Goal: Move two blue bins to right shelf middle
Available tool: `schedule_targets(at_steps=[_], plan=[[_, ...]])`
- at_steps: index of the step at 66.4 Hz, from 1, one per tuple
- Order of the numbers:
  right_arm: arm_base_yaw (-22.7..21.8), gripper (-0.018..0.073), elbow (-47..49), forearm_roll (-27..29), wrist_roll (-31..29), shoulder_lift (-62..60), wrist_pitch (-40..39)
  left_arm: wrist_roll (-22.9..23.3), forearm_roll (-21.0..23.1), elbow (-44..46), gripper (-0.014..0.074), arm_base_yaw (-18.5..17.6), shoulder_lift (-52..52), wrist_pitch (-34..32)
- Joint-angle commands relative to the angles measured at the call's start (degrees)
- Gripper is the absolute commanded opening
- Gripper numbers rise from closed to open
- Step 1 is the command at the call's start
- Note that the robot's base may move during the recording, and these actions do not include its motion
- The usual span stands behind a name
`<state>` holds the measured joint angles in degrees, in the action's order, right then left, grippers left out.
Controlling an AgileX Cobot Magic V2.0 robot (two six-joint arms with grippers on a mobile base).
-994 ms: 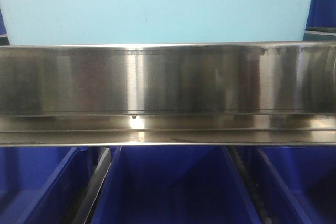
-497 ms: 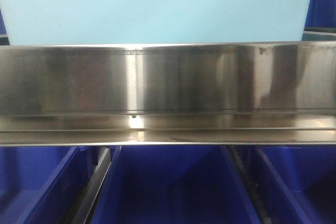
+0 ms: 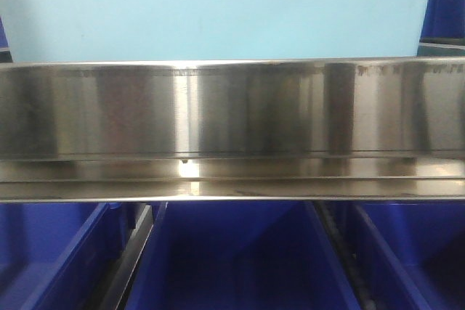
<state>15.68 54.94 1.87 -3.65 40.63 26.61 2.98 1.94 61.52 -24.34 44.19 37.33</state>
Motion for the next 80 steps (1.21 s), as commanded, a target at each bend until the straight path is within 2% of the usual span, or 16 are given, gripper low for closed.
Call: schedule_targets(at_steps=[1,17,26,38,49,80], plan=[[1.9,0.0568,6.7,0.1,-0.4,6.7,8.1,-0.2,0.1,6.4,0.061,-1.0,6.7,5.7],[2.2,0.0568,31.4,1.6,0.6,27.9,33.3,1.9,0.1,26.4,0.061,-1.0,26.8,25.7],[2.2,0.0568,42.3,1.8,4.3,38.3,43.4,2.7,0.0,34.8,0.061,-1.0,35.4,32.6],[2.2,0.0568,46.8,3.1,7.2,48.1,43.4,6.0,-4.3,38.8,0.061,-1.0,43.8,32.6],[2.3,0.0568,46.8,8.2,7.6,53.3,43.4,6.5,-4.7,38.8,0.061,-1.0,48.4,32.6],[4.9,0.0568,46.8,8.3,8.1,63.4,43.4,6.1,-4.8,38.8,0.061,-1.0,57.4,32.6]])
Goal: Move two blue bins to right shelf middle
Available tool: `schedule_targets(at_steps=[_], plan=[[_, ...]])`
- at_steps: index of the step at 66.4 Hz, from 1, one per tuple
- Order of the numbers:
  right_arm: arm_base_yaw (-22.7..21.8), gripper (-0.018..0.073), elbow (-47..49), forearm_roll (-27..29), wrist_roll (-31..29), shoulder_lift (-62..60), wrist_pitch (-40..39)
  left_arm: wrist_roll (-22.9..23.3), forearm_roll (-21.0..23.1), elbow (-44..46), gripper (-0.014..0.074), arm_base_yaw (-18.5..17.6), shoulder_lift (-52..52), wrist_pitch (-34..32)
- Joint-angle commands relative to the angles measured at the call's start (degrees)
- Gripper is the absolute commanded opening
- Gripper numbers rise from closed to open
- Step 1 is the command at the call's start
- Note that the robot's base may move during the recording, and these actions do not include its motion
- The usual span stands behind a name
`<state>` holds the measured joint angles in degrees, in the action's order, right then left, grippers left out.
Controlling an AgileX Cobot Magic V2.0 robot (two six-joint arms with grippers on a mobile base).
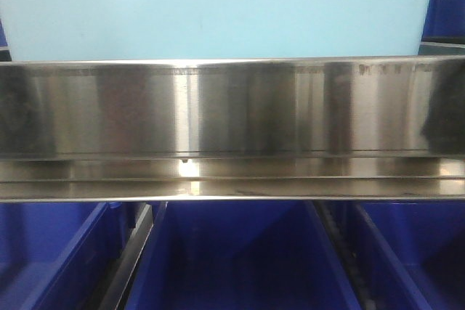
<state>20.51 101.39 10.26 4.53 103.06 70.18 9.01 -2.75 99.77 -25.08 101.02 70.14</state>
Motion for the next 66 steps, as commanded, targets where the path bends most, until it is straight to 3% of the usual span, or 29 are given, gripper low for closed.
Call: schedule_targets(at_steps=[1,9,16,20,34,66], plan=[[0.1,0.0568,0.3,-0.1,0.0,1.0,-0.2,0.1,-0.1,0.5,0.061,-0.2,0.7,-0.2],[0.1,0.0512,0.3,-0.5,0.0,1.5,-0.2,0.1,-0.7,0.5,0.0592,-0.2,1.1,-0.2],[0.1,0.0356,0.3,-1.0,0.0,1.5,-0.2,0.1,-1.0,0.5,0.0512,-0.2,1.1,-0.2],[0.1,0.0246,0.3,-1.3,0.0,1.5,-0.2,0.1,-1.6,0.5,0.0413,-0.2,1.1,-0.2],[0.1,-0.0167,0.3,-1.8,0.0,1.5,-0.2,0.1,-3.7,0.5,-0.0117,-0.2,1.1,-0.2],[0.1,-0.0153,0.3,-2.3,0.6,-2.8,-0.2,0.1,-3.7,0.5,-0.0111,-0.2,-2.6,-0.2]])
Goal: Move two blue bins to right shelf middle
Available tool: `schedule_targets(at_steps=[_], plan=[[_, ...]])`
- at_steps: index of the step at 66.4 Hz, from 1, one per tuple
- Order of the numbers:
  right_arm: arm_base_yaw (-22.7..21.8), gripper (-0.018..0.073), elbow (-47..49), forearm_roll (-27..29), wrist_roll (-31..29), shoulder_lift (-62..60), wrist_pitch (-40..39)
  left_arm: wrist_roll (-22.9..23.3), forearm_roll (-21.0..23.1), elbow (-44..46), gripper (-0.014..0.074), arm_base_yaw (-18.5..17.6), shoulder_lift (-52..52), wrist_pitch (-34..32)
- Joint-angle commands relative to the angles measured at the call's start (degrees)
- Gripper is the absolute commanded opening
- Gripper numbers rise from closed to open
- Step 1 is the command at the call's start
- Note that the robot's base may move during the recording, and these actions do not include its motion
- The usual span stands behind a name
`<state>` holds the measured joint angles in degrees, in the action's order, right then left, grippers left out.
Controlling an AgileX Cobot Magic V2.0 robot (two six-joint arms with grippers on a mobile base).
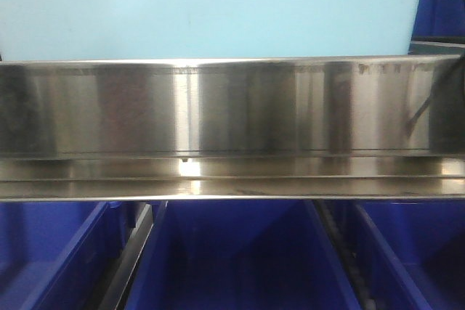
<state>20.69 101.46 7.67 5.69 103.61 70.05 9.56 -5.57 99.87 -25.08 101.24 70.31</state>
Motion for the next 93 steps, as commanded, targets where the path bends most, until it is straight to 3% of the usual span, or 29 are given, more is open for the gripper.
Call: schedule_targets(at_steps=[1,22,44,93], plan=[[-0.1,-0.0153,0.3,0.3,-0.6,-3.8,-0.1,-0.5,-0.9,0.4,-0.0111,-0.2,-3.2,-0.3],[-0.1,-0.0153,6.9,-1.1,-0.6,-10.0,-3.4,-0.5,0.3,1.3,-0.0111,-0.2,-12.9,-3.0],[-0.1,-0.0153,21.2,-1.3,-0.6,-10.6,-3.0,-0.5,1.2,16.7,-0.0111,-0.2,-14.6,-4.1],[-0.1,-0.0153,21.8,-1.3,-0.6,-10.6,-3.0,-0.5,0.9,16.9,-0.0111,-0.2,-14.6,-5.4]])
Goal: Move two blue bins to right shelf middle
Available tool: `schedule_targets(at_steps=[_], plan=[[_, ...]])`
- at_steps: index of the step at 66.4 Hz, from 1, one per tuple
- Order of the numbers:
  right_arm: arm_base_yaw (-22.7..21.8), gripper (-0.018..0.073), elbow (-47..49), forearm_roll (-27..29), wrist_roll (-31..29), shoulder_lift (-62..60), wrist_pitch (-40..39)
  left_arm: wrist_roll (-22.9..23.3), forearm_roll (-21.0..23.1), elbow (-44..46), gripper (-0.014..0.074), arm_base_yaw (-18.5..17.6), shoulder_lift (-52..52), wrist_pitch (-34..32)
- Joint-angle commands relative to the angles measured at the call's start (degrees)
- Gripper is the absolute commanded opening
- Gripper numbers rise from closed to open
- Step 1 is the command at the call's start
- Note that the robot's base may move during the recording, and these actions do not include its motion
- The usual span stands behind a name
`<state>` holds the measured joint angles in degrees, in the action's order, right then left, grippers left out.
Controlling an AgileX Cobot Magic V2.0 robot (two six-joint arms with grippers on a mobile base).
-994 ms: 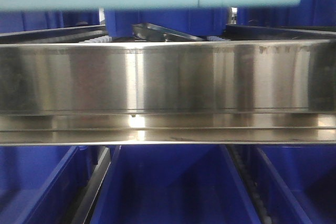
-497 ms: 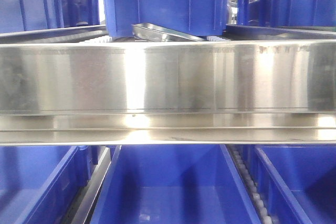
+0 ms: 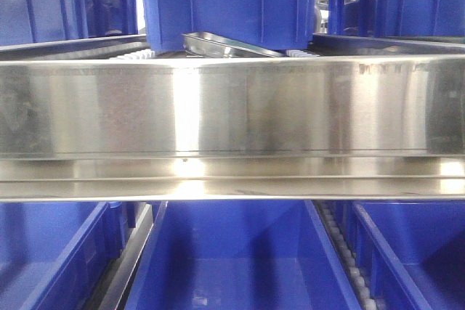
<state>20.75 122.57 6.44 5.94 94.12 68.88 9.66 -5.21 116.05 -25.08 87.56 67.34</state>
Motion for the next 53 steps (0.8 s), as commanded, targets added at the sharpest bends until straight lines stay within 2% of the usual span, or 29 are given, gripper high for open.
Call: schedule_targets(at_steps=[1,53], plan=[[-0.1,-0.0153,0.7,0.0,-0.8,-1.1,-1.8,-0.6,0.6,0.7,-0.0111,-0.2,-0.9,-2.4],[-0.1,-0.0153,0.7,0.0,-0.8,-0.6,-2.8,-0.6,0.6,0.7,-0.0111,-0.2,-0.9,-2.4]])
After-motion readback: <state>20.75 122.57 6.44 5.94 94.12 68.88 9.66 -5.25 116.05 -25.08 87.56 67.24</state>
